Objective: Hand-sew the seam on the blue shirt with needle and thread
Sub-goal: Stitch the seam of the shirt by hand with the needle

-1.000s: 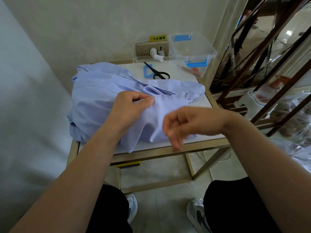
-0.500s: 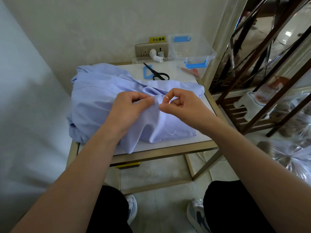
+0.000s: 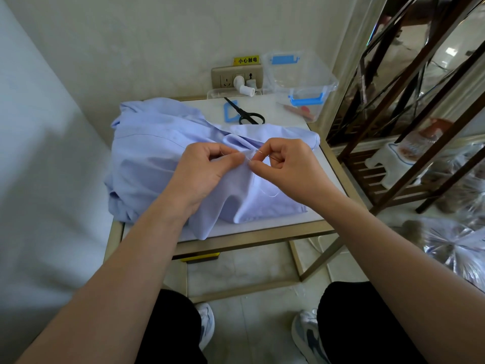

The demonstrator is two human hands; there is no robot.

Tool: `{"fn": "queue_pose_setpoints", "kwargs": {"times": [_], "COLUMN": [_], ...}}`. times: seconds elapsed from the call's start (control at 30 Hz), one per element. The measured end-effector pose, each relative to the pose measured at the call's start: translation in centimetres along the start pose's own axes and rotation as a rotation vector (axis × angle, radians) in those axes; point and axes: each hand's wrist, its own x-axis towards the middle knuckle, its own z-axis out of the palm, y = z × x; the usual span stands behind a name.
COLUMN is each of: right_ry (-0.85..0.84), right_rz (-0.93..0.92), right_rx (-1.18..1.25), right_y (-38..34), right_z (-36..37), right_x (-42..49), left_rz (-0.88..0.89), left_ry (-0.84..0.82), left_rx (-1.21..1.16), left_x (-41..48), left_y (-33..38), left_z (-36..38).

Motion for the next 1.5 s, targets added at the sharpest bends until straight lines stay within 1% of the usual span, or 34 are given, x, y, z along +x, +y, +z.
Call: {"fn": "queue_pose_setpoints", "kwargs": {"times": [0.13,0.2,0.23,0.27,0.33,0.37,0.4,0.43,0.47,0.53,0.6,0.63,0.7,0.77,0.9,1.0,1.07,1.17,1.2,1.23,1.27,1.33,1.5], "right_ry": [-0.042,-0.126,-0.22,-0.36,-0.698,-0.821,-0.876,-0.858,-0.787,-0.556,-0.317,-0.229,-0.124,-0.069,-0.037,-0.098,-0.227,-0.513,-0.573,-0.59,-0.565,-0.451,-0.165], "right_rz": [0.028,0.029,0.03,0.032,0.037,0.044,0.049,0.052,0.057,0.085,0.106,0.105,0.09,0.072,0.048,0.039,0.037,0.031,0.029,0.029,0.031,0.054,0.143], "right_rx": [0.003,0.02,0.029,0.028,-0.02,-0.058,-0.095,-0.122,-0.132,-0.094,-0.002,0.03,0.046,0.031,-0.01,-0.014,0.018,0.021,0.007,-0.009,-0.024,-0.024,0.1], "right_y": [-0.3,-0.7,-0.9,-1.0,-1.2,-1.1,-1.0,-0.8,-0.7,-0.5,-0.3,-0.3,-0.2,0.0,0.3,-0.1,-0.4,-0.8,-0.9,-0.8,-0.7,-0.5,-0.3], "right_z": [-0.9,-1.6,-2.0,-2.5,-3.0,-3.1,-3.0,-2.9,-2.7,-2.4,-1.8,-1.5,-0.7,0.0,0.2,-0.3,-0.9,-1.7,-1.8,-1.8,-1.8,-1.9,-2.1], "right_x": [-0.1,-0.2,-0.3,-0.4,-0.8,-1.0,-1.2,-1.2,-1.1,-0.8,-0.6,-0.5,-0.5,-0.4,0.0,0.0,-0.1,-0.6,-0.7,-0.8,-0.8,-0.6,0.0], "left_rz": [-0.014,-0.024,-0.024,-0.022,-0.019,-0.016,-0.012,-0.009,-0.008,-0.008,-0.009,-0.008,-0.008,-0.01,-0.022,-0.024,-0.014,-0.003,-0.001,-0.001,0.0,0.004,-0.011], "left_ry": [0.018,0.027,0.031,0.034,0.035,0.034,0.033,0.033,0.033,0.032,0.025,0.015,-0.007,-0.023,-0.033,-0.021,-0.001,0.019,0.018,0.015,0.012,0.004,-0.029], "left_rx": [-0.008,-0.015,-0.014,-0.013,-0.011,-0.008,-0.006,-0.003,0.001,0.007,0.001,-0.001,-0.008,-0.02,-0.026,-0.033,-0.027,-0.009,-0.003,0.002,0.007,0.014,-0.019], "left_x": [0.1,0.2,0.2,0.3,0.3,0.3,0.3,0.4,0.4,0.3,0.3,0.2,0.1,0.1,0.1,0.2,0.4,0.5,0.5,0.5,0.5,0.4,0.2], "left_y": [0.0,-0.1,-0.1,-0.2,-0.2,-0.2,-0.3,-0.3,-0.3,-0.4,-0.3,-0.2,-0.1,0.0,0.0,-0.1,-0.2,-0.3,-0.3,-0.3,-0.3,-0.3,0.0], "left_z": [-0.1,-0.1,-0.1,-0.1,-0.1,-0.1,-0.1,-0.1,-0.1,0.0,0.0,0.1,0.1,0.2,0.3,0.1,0.1,0.0,0.0,0.0,0.0,0.0,-0.2]}}
